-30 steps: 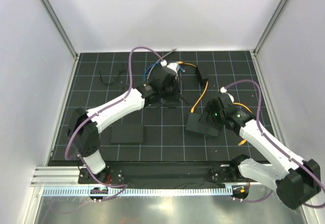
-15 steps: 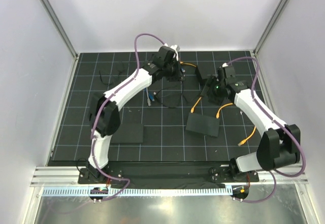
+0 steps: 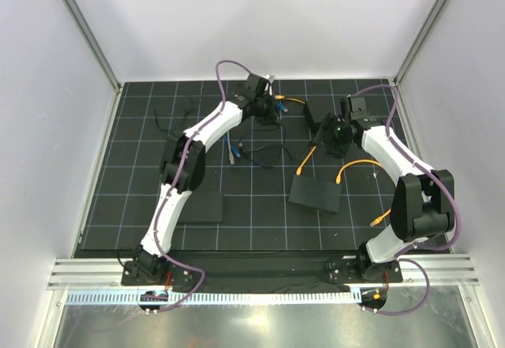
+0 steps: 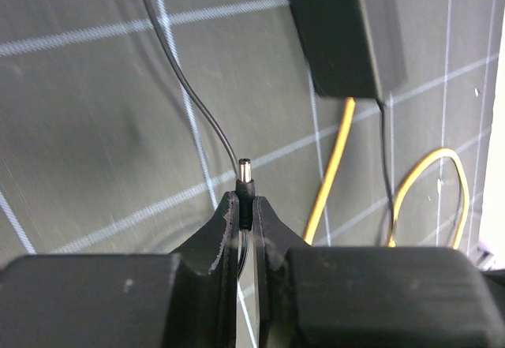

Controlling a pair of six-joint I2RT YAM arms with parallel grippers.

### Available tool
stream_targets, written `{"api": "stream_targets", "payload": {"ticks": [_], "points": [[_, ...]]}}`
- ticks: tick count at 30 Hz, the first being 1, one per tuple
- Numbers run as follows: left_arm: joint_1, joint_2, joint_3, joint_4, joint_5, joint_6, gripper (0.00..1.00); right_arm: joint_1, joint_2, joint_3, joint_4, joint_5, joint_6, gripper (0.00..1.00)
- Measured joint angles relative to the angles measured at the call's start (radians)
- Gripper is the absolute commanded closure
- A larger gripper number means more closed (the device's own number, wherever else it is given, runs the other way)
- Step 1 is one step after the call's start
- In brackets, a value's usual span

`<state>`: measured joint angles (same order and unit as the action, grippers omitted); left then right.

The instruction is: Pull the plug from the switch port

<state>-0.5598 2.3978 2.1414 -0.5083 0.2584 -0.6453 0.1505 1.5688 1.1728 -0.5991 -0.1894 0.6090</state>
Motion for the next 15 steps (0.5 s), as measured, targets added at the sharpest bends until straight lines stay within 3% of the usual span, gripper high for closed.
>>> {"api": "stream_targets", "payload": {"ticks": [6, 11, 15], "points": [[0.035, 0.079, 0.086, -0.006, 0.018, -0.001, 0.83, -0.037, 0.001, -0.018, 0.009, -0.002, -0.017, 0.35], [0.058, 0.096, 0.099, -0.011, 0.028, -0.002, 0.52, -0.045, 0.000, -0.077, 0.008, -0.009, -0.024, 0.36], [0.072, 0.096, 0.105, -0.016, 0.038, -0.003, 0.44, -0.045, -0.008, -0.106, 0.007, -0.016, -0.029, 0.36]]}}
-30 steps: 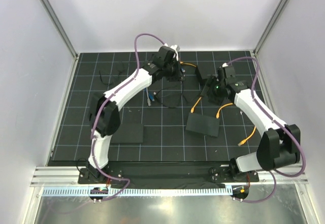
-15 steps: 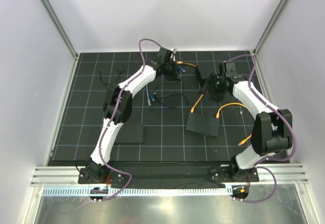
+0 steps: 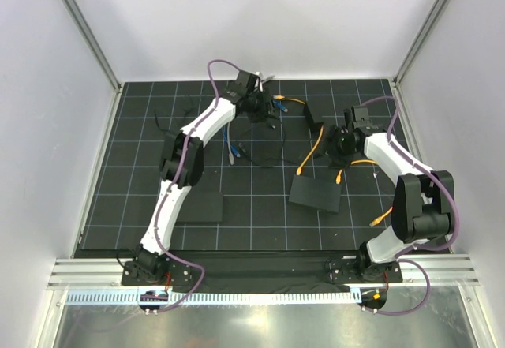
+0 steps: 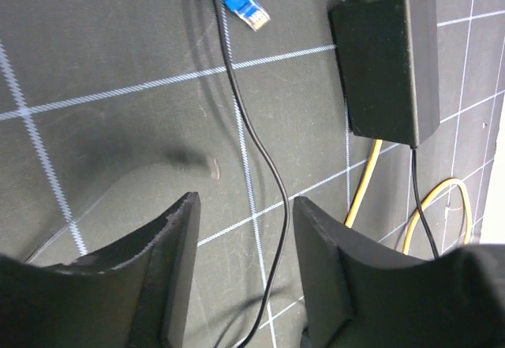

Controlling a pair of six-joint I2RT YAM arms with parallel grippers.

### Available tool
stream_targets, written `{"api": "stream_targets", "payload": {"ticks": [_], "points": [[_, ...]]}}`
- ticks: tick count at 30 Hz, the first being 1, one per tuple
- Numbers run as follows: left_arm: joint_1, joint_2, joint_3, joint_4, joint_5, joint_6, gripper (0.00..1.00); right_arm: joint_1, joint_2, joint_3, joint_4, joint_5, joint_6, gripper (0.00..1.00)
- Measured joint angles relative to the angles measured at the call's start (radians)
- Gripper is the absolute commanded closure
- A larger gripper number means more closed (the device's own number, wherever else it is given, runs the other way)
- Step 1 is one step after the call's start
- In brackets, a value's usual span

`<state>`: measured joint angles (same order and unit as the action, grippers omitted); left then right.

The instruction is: Pull the plug from the switch port

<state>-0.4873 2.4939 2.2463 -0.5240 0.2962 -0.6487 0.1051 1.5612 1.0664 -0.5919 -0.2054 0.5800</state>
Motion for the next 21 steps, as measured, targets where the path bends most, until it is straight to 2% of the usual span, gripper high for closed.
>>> {"api": "stream_targets", "payload": {"ticks": [1, 6, 10, 17, 21], "points": [[0.002, 0.000, 0.002, -0.005, 0.000, 0.001, 0.40, 0.000, -0.003, -0.004, -0.002, -0.001, -0.001, 0.36], [0.010, -0.032, 0.002, -0.045, -0.010, 0.006, 0.37, 0.000, -0.048, -0.018, -0.014, 0.000, -0.006, 0.36], [0.011, -0.146, -0.060, -0.061, -0.016, 0.006, 0.36, 0.000, -0.084, -0.019, -0.024, 0.003, -0.011, 0.36], [-0.031, -0.505, -0.340, -0.036, -0.061, -0.016, 0.38, 0.000, -0.066, -0.022, -0.030, 0.000, -0.028, 0.36], [-0.102, -0.670, -0.547, 0.003, -0.071, -0.047, 0.38, 0.000, -0.026, -0.019, -0.030, 0.000, -0.051, 0.36]]}}
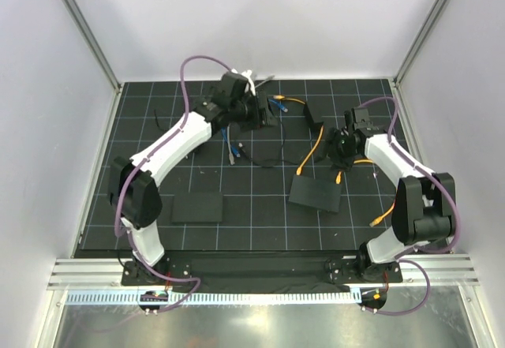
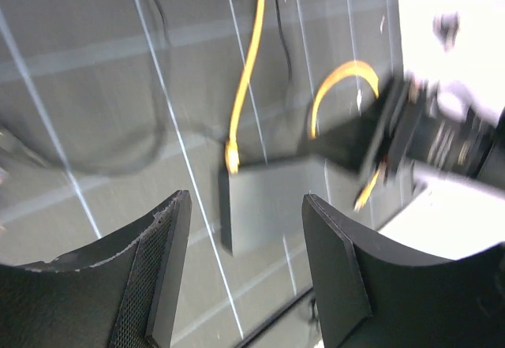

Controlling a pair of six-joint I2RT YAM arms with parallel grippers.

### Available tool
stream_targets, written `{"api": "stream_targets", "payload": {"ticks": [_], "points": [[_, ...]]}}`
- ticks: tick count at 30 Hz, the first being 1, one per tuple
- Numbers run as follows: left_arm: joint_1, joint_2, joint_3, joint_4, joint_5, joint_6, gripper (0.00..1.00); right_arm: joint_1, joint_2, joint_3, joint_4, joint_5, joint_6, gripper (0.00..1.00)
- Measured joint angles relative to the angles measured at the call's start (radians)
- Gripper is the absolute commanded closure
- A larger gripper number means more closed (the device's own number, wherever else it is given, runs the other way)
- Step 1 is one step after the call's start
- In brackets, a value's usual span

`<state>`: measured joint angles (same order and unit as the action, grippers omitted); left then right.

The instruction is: Pull the plug from the switch port

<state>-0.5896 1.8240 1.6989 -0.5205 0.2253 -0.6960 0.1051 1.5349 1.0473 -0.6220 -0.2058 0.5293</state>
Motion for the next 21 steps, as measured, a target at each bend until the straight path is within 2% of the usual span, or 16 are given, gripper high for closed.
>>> {"api": "stream_targets", "payload": {"ticks": [3, 10, 14, 21], "points": [[-0.058, -0.054, -0.135, 0.031, 0.004, -0.017, 0.39, 0.000, 0.047, 0.025, -0.007, 0.001, -0.022, 0.37], [-0.143, -0.079, -0.384, 0.081, 0.026, -0.061, 0.43, 0.000, 0.117, 0.026, 0.012, -0.001, -0.042, 0.50], [-0.179, -0.084, -0.453, 0.105, 0.025, -0.074, 0.44, 0.000, 0.125, 0.008, 0.040, -0.011, -0.048, 0.54], [-0.204, -0.071, -0.463, 0.163, 0.028, -0.082, 0.46, 0.000, 0.174, -0.003, 0.087, -0.059, -0.052, 0.55]]}}
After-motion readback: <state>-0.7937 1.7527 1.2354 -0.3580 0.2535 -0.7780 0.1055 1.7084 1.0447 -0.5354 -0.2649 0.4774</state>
